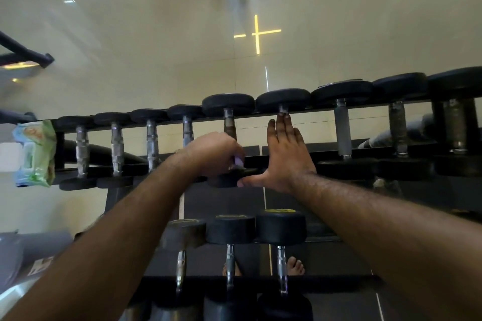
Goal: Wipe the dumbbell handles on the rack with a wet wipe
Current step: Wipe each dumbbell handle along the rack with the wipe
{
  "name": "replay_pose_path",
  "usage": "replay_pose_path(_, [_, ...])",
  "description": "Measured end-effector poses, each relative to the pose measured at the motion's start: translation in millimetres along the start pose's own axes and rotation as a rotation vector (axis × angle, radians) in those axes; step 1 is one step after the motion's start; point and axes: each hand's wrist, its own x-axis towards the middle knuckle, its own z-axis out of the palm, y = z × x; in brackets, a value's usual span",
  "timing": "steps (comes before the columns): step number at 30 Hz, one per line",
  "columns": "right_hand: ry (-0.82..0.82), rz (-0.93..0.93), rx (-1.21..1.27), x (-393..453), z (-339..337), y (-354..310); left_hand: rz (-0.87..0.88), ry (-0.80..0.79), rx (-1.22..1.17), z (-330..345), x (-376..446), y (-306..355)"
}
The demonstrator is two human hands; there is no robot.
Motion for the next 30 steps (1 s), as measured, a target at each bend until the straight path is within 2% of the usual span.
replay_pose_path(4, [-0.013,0.009,-0.016,0,-1,-2,-0.263,0.69,-0.106,6,6,-21])
replay_pose_path(6, [-0.011,0.011,-0.017,0,-1,-2,-0.328,0.799,-0.208,19,13,-16])
replay_pose_path(9, [-0.006,0.012,-0.025,0,-1,-2,-0.365,0.803,-0.512,43,15,-1])
replay_pose_path(11, [-0.003,0.012,-0.027,0,0,-2,-0.387,0.752,-0.686,53,6,-7])
replay_pose_path(15, [0.004,0.011,-0.02,2,1,-2,-0.157,0.176,-0.658,59,-20,-32])
replay_pose_path(16, [0.003,0.012,-0.02,2,1,-3,-0.135,0.132,-0.637,57,-23,-35])
replay_pose_path(17, [0.003,0.013,-0.02,1,1,-4,-0.134,0.155,-0.631,52,-24,-36])
replay_pose_path(20, [0.005,0.021,-0.018,0,1,-4,-0.186,0.418,-0.67,35,-15,-23])
replay_pose_path(21, [0.002,0.021,-0.017,0,1,-4,-0.178,0.438,-0.642,32,-8,-16])
replay_pose_path(22, [0.002,0.02,-0.015,-1,1,-5,-0.161,0.379,-0.581,31,-1,-8])
replay_pose_path(25, [0.009,0.016,-0.011,-2,-1,-5,-0.108,0.046,-0.329,32,13,13])
replay_pose_path(30, [0.01,0.025,-0.021,-3,-2,-6,-0.132,-0.115,-0.414,0,-14,-11])
